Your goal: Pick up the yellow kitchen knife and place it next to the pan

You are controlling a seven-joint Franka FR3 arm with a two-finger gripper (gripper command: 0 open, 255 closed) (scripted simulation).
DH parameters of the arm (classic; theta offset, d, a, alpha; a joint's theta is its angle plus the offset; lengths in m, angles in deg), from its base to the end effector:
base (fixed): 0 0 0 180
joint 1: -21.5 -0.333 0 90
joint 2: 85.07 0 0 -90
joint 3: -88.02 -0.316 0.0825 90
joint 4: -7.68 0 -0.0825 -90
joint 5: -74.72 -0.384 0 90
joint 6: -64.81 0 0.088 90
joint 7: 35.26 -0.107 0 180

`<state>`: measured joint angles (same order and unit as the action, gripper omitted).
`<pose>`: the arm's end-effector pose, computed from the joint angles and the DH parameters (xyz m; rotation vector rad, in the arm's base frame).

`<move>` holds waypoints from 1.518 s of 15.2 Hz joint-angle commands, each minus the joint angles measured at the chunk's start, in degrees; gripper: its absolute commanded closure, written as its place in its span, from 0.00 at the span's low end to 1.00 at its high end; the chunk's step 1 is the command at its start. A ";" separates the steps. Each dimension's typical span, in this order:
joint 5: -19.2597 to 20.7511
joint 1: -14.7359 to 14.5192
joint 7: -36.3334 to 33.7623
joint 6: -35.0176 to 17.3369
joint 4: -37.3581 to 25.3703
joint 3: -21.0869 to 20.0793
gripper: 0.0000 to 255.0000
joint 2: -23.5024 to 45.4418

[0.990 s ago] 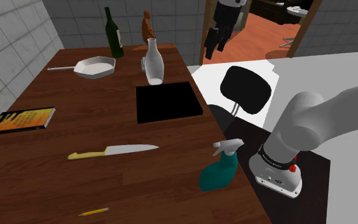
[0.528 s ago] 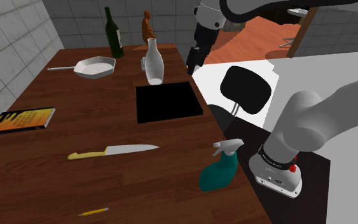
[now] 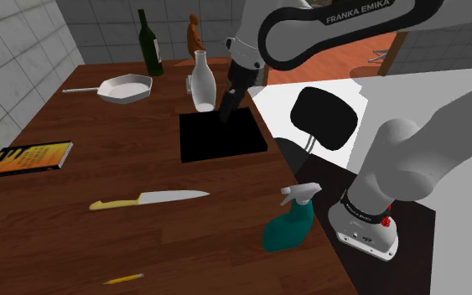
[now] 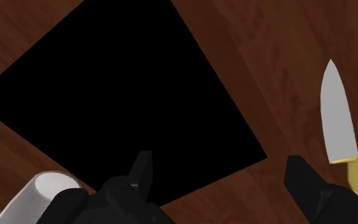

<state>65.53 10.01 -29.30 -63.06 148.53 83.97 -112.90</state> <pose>0.4067 0.1201 0.4955 -2.9611 -0.4313 -0.3758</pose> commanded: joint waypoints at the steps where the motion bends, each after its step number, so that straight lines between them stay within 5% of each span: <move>1: -1.35 -1.51 1.33 -3.83 0.38 -0.54 0.00 2.26; 12: -9.40 -9.67 10.48 -23.01 -3.70 -3.77 0.00 19.82; 23: -17.25 -14.92 22.25 -36.24 -14.66 -9.43 0.00 38.32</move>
<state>48.94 -4.65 -8.42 -98.07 135.32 75.19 -76.71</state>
